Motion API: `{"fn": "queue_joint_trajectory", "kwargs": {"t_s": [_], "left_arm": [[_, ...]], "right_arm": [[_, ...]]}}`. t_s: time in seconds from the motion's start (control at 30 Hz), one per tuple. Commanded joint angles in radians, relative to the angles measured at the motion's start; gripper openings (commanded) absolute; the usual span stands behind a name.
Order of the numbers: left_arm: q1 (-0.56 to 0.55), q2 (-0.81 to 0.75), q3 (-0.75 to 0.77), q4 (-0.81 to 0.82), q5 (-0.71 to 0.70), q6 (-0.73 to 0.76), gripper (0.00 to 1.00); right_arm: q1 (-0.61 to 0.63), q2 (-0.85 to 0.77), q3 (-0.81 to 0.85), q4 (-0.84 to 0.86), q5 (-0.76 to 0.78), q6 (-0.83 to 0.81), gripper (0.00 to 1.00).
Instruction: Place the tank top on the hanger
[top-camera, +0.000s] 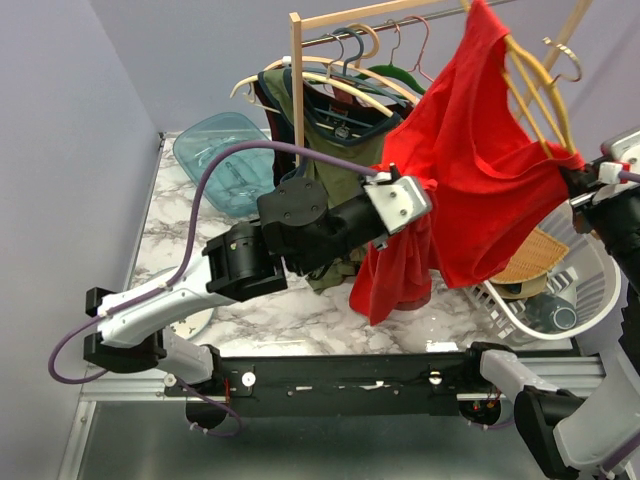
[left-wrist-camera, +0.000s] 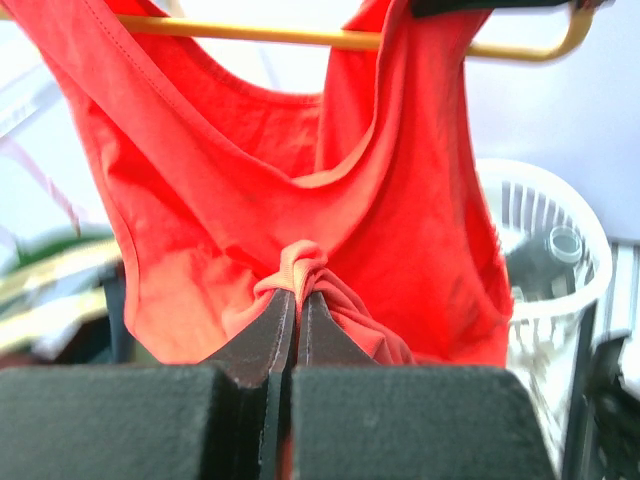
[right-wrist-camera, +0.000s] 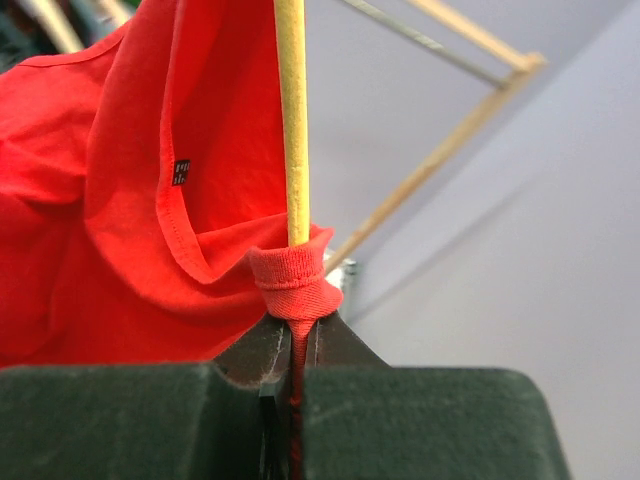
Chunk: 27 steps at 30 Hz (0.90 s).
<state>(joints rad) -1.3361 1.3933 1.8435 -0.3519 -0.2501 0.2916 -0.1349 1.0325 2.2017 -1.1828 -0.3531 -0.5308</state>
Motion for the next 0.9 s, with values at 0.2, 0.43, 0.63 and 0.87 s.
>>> {"fn": "queue_joint_trajectory", "kwargs": {"t_s": [0.2, 0.43, 0.63, 0.87], "left_arm": [[0.060, 0.292, 0.411, 0.096, 0.202, 0.094, 0.00], [0.221, 0.394, 0.425, 0.177, 0.359, -0.060, 0.00], [0.249, 0.430, 0.425, 0.206, 0.511, -0.112, 0.00], [0.250, 0.469, 0.433, 0.232, 0.574, -0.135, 0.00]], "right_arm": [[-0.017, -0.017, 0.004, 0.330, 0.374, 0.074, 0.01], [-0.023, -0.049, -0.166, 0.416, 0.447, 0.061, 0.01], [-0.075, -0.107, -0.296, 0.476, 0.479, 0.078, 0.01], [-0.166, -0.135, -0.416, 0.512, 0.487, 0.084, 0.01]]}}
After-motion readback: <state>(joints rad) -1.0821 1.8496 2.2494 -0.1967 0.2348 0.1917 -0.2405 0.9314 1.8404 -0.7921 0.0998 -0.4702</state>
